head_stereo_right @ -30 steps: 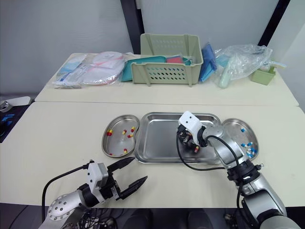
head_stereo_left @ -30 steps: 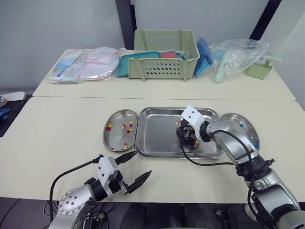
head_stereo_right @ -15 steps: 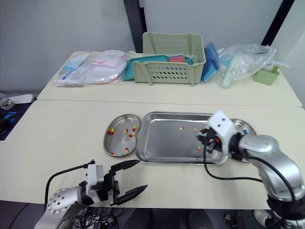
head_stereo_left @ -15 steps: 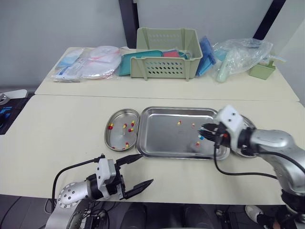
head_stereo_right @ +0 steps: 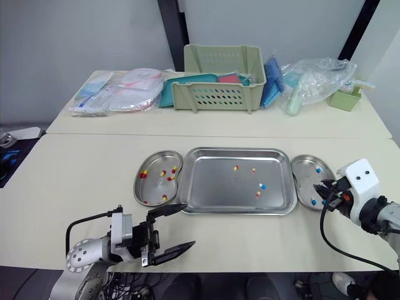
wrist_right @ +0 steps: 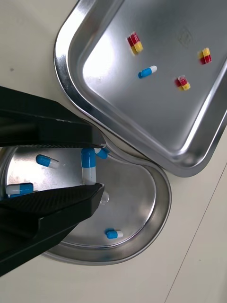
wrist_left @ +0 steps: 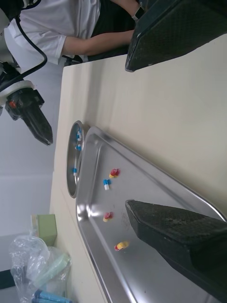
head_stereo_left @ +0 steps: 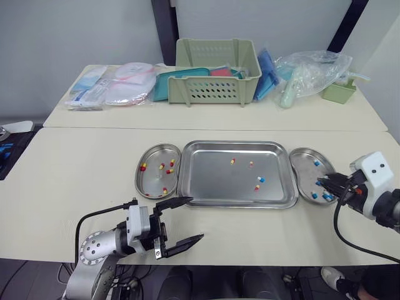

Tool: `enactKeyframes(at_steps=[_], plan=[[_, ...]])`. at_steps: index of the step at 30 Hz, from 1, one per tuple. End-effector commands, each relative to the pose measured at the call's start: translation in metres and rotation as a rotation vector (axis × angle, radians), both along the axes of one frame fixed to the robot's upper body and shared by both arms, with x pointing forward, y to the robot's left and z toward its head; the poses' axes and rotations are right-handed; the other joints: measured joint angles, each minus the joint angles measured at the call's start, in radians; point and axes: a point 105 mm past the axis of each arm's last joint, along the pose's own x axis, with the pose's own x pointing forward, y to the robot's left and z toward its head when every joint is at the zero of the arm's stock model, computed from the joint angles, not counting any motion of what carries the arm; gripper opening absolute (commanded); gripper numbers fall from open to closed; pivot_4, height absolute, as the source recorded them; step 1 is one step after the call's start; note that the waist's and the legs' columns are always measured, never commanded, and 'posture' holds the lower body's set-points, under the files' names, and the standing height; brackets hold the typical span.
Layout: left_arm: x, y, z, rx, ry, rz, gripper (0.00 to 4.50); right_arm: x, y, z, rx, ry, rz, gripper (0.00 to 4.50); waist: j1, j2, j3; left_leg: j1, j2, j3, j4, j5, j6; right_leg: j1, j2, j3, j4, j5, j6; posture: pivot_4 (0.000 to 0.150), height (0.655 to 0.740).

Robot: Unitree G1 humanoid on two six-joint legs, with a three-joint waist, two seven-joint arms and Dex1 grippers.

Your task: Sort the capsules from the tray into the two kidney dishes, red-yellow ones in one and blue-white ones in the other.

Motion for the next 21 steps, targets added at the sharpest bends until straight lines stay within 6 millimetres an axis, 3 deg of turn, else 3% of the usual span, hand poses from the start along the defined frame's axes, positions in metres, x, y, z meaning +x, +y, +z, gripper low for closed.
enactKeyframes(at_steps=[1,3,8,13,18,21], plan=[[-0.001,-0.003,0.006,-0.021,-0.025,-0.005,4.50,0.003,-0.007,0.006,-0.013,-0.048,-0.043,0.86,0.001,0.000,0.000,0.000,0.000,0.000,0.000,0.000,0.000,0.000,0.000,0.000,0.000,0.000,0.000,0.150,0.7400],[-0.001,-0.004,0.007,-0.022,-0.024,-0.001,4.50,0.008,-0.012,0.010,-0.004,-0.083,-0.077,1.57,0.001,0.000,0.000,0.000,0.000,0.000,0.000,0.000,0.000,0.000,0.000,0.000,0.000,0.000,0.000,0.150,0.7400],[0.000,-0.004,0.009,-0.021,-0.015,0.017,4.50,0.011,-0.018,0.012,-0.007,-0.114,-0.102,2.78,0.001,0.000,0.000,0.000,0.000,0.000,0.000,0.000,0.000,0.000,0.000,0.000,0.000,0.000,0.000,0.150,0.7400],[0.004,0.001,0.012,-0.023,-0.006,0.077,4.50,0.011,-0.023,0.013,-0.014,-0.143,-0.109,4.41,0.001,0.000,0.000,0.000,0.000,0.000,0.000,0.000,0.000,0.000,0.000,0.000,0.000,0.000,0.000,0.150,0.7400],[0.015,0.020,0.015,0.006,0.033,0.235,4.50,0.007,-0.018,0.019,-0.044,-0.230,-0.029,4.46,0.001,0.000,0.000,0.000,0.000,0.000,0.000,0.000,0.000,0.000,0.000,0.000,0.000,0.000,0.000,0.150,0.7400],[0.022,0.047,0.016,0.054,0.055,0.389,4.50,-0.002,-0.009,0.016,-0.104,-0.282,0.093,4.46,0.002,0.000,0.000,0.000,0.000,0.000,0.000,0.000,0.000,0.000,0.000,0.000,0.000,0.000,0.000,0.150,0.7400]])
